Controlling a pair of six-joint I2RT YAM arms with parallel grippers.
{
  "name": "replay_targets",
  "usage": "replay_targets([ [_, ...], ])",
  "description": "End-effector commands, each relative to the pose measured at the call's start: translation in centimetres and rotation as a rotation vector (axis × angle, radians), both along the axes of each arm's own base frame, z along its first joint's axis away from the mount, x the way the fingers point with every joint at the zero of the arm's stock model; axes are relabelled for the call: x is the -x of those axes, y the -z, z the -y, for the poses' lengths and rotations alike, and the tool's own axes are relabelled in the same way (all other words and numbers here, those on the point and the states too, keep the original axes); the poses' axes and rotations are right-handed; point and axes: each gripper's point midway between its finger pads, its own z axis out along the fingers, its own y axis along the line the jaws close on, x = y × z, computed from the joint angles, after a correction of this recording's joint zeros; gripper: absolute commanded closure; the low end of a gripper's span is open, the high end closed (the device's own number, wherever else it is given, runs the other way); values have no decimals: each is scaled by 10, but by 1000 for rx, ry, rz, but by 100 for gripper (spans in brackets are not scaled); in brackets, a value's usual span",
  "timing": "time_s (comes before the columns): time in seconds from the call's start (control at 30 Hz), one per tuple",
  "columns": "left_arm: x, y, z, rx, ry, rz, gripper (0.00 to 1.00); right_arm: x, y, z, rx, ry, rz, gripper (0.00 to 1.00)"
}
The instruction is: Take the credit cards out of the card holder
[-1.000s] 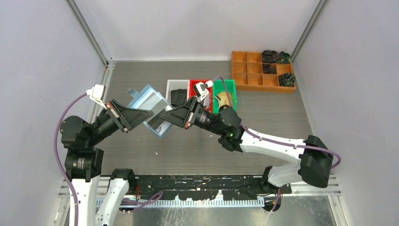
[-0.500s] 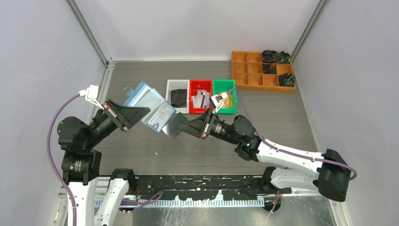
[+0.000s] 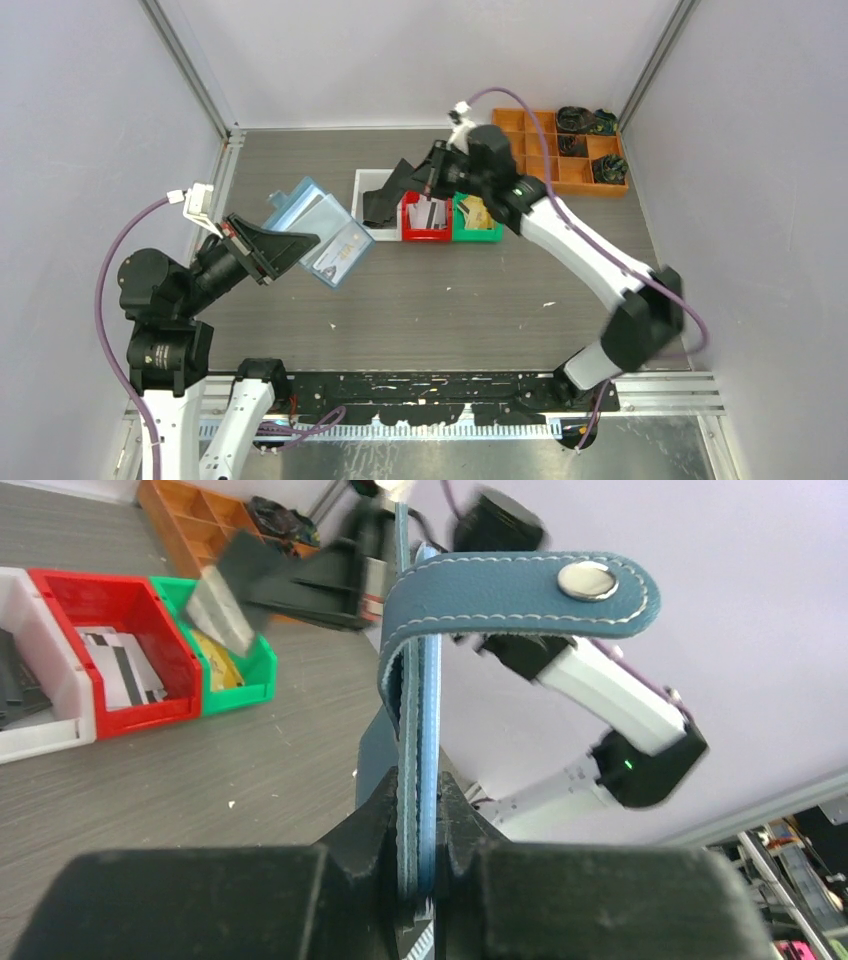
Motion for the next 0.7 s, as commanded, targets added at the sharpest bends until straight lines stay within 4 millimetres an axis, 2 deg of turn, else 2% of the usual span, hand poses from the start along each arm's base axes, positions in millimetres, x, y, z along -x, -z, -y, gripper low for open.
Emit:
replay_targets([
  [0.0, 12, -8, 9, 3, 92, 67, 100, -35, 79, -7, 384, -101, -29, 99],
  [0.03, 13, -8, 10, 7, 106, 64, 100, -46, 89, -14, 411, -117, -46, 99],
  [0.07, 14, -8, 11, 8, 116, 60, 100, -59, 87, -22, 418, -127, -38, 99],
  [0.13, 15, -8, 12, 4, 135, 60, 100, -78, 102, -36, 436, -143, -64, 99],
  [0.3, 20, -5, 15, -6, 167, 59, 100, -114, 128, -60, 450, -138, -79, 99],
  [0.47, 23, -2, 16, -12, 185, 57, 100, -135, 164, -73, 492, -153, -116, 99],
  [0.67, 23, 0, 16, -13, 191, 54, 100, -140, 195, -89, 518, -177, -114, 98],
])
